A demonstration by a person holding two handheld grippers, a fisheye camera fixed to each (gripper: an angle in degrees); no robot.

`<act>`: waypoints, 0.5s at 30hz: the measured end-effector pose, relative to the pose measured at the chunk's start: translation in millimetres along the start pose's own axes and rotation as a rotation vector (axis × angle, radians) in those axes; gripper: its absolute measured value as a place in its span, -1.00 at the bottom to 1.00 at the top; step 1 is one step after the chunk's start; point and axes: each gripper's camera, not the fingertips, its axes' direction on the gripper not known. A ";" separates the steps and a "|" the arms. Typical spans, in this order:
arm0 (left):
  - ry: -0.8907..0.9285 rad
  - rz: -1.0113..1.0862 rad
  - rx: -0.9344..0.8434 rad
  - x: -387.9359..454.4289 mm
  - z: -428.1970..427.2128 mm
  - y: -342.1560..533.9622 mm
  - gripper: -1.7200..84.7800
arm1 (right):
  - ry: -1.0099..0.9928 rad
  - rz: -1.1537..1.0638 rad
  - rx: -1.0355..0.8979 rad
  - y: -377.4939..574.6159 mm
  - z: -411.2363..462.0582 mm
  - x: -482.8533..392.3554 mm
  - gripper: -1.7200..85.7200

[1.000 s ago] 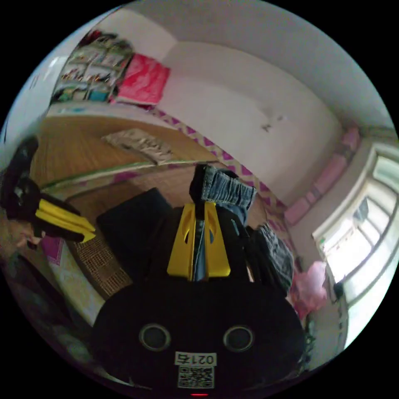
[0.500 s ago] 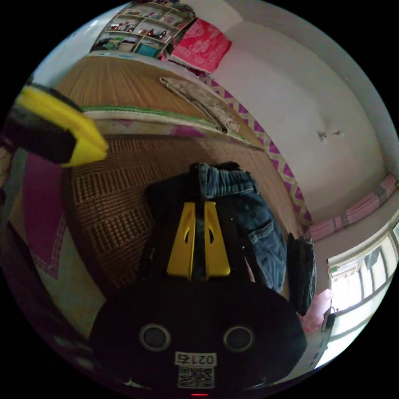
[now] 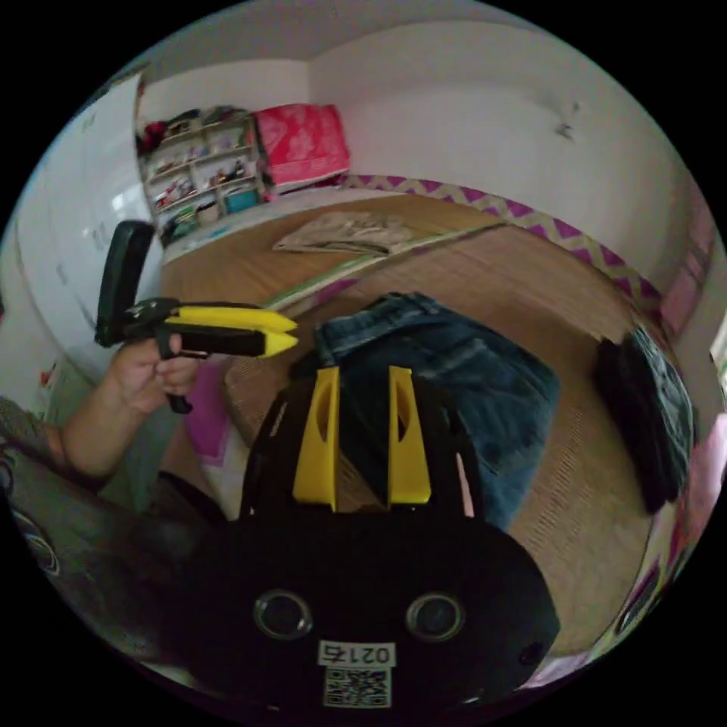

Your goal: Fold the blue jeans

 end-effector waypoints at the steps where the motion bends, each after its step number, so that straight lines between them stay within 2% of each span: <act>1: -0.027 0.025 0.005 2.4 6.0 -10.5 -0.79 | 0.066 0.077 -0.005 11.4 -11.7 36.0 -0.75; 4: -0.122 0.093 -0.061 8.1 42.6 -35.8 -0.82 | 0.154 0.224 -0.121 40.7 1.1 118.2 -0.78; 5: -0.218 0.080 -0.181 1.7 71.2 -40.3 -0.84 | 0.120 0.254 -0.172 52.8 18.0 141.3 -0.80; 7: -0.310 0.092 -0.337 -13.6 109.2 -32.1 -0.87 | 0.062 0.296 -0.143 71.8 31.0 166.1 -0.81; 8: -0.302 0.107 -0.267 -19.2 103.7 -24.5 -0.88 | 0.035 0.304 -0.124 81.1 34.4 178.7 -0.82; 12: -0.354 0.131 -0.243 -25.0 99.9 -18.9 -0.88 | 0.006 0.272 -0.137 92.2 30.3 208.1 -0.82; 15: -0.292 0.034 -0.156 -48.5 79.3 -18.6 -0.86 | 0.028 0.269 -0.093 100.9 -3.9 241.2 -0.81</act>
